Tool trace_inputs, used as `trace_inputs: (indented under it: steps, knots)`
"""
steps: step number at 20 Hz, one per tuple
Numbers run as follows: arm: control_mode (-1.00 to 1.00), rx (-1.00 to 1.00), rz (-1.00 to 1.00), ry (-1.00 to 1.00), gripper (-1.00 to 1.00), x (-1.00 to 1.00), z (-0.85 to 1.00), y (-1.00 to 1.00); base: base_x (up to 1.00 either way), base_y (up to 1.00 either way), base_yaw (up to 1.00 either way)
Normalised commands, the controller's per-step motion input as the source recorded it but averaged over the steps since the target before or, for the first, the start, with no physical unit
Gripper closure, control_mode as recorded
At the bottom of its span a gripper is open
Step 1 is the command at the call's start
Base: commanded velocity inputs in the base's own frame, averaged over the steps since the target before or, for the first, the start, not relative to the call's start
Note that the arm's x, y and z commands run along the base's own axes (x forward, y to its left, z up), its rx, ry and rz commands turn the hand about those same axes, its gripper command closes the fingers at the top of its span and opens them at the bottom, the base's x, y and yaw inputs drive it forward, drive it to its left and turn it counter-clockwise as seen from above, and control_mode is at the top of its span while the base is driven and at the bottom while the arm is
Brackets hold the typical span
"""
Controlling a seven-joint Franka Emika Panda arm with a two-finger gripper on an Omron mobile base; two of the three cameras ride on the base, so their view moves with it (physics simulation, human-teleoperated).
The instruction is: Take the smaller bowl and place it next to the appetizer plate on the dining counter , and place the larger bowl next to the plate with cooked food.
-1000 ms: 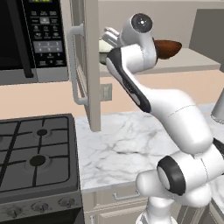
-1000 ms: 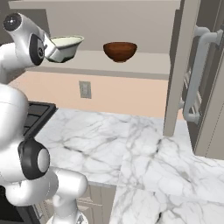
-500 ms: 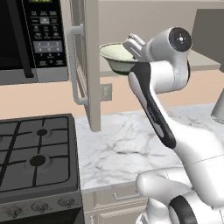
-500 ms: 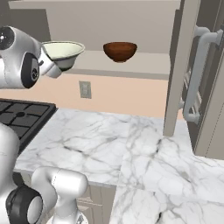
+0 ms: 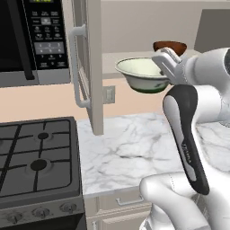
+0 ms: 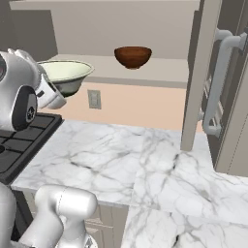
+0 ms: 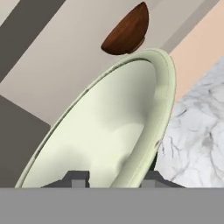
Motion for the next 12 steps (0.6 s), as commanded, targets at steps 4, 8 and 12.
trace_inputs:
  steps: [4, 8, 12]
  knots:
    - [-1.0, 0.0, -0.09, 0.0, 1.0, -0.73, 0.0, -0.28, 0.0, 0.0, 0.0]
    - [-1.0, 0.0, -0.08, 0.0, 1.0, -0.31, -0.04, -0.41, 0.0, 0.0, 0.0]
    - [-1.0, 0.0, -0.02, 0.0, 1.0, -0.03, -0.1, -0.13, 0.0, 0.0, 0.0]
